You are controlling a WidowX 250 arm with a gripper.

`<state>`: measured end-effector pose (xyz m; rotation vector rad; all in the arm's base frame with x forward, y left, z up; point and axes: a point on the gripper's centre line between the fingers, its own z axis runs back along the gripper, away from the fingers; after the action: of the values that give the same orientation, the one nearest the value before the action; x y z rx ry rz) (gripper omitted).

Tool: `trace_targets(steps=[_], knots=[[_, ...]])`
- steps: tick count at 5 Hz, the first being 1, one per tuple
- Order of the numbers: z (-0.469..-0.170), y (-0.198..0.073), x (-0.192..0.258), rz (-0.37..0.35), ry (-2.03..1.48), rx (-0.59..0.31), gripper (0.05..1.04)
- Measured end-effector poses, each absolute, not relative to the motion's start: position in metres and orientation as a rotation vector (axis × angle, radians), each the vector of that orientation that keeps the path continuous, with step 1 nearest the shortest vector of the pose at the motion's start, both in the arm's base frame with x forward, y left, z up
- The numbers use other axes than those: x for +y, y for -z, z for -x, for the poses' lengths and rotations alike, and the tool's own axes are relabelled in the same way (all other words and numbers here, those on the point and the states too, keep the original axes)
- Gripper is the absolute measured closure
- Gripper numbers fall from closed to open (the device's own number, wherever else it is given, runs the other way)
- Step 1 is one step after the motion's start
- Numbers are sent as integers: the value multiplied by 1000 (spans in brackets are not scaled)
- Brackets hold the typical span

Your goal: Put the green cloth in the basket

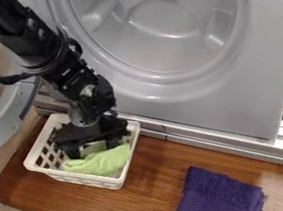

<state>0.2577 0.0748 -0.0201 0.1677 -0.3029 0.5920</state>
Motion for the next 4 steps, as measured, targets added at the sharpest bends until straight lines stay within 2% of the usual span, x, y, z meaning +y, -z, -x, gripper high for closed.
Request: trace_targets(steps=[1, 2, 4], knots=[[-262, 7, 68, -172, -553, -330, 81], [-260, -17, 61, -189, -522, -374, 84], [-249, -60, 58, -130, -496, -463, 84]])
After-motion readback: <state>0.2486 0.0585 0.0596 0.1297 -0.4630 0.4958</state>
